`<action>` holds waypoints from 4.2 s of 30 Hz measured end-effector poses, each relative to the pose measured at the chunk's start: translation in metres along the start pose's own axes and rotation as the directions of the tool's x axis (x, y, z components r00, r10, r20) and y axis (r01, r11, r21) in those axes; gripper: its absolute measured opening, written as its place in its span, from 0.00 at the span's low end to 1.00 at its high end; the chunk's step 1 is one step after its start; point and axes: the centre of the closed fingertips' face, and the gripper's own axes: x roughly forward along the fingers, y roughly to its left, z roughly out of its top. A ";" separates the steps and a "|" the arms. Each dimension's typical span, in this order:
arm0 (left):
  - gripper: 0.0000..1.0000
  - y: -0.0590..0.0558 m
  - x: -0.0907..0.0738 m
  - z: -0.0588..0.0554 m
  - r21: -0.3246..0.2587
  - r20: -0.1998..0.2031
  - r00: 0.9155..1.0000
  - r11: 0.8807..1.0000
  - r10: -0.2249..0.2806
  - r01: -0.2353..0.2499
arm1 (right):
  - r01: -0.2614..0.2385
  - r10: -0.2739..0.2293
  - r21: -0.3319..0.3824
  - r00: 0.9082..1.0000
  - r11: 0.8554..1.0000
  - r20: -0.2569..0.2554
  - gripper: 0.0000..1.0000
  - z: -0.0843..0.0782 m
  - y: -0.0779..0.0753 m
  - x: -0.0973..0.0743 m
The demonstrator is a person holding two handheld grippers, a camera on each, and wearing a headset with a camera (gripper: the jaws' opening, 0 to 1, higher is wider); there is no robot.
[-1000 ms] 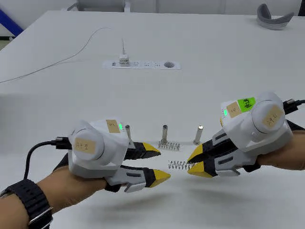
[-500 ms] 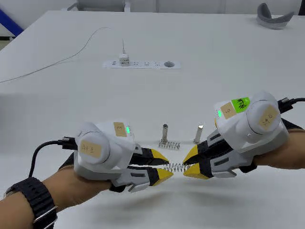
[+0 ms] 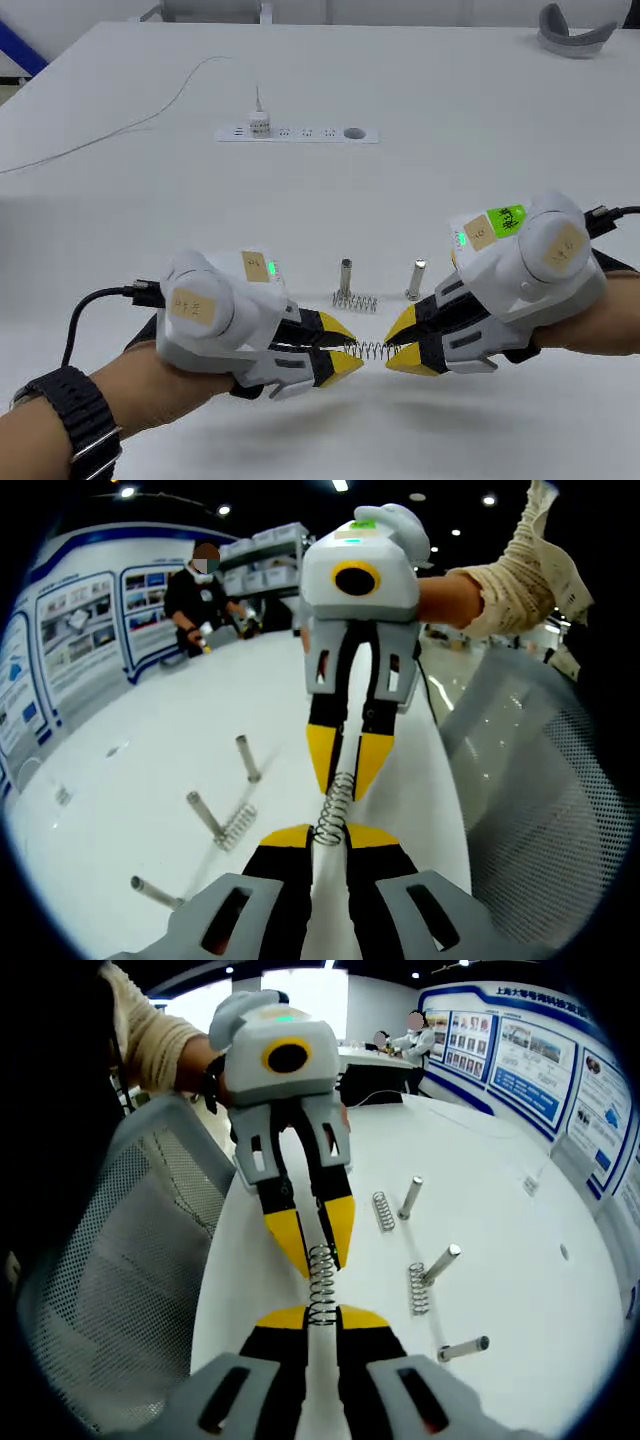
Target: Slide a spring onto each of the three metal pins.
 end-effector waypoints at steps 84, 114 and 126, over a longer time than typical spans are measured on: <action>0.09 0.032 0.012 0.073 0.035 0.069 0.998 0.999 0.002 -0.004 | 0.144 -0.162 0.187 0.983 0.972 0.087 0.24 -0.028 0.000 -0.031; 0.09 0.073 0.048 0.102 0.067 0.021 1.000 0.998 -0.013 0.011 | 0.259 -0.312 0.319 0.941 0.912 0.129 0.36 -0.050 0.000 -0.059; 0.09 0.078 0.057 0.103 0.067 0.004 1.000 0.998 -0.014 0.013 | 0.312 -0.395 0.377 0.904 0.872 0.164 0.60 -0.061 -0.004 -0.074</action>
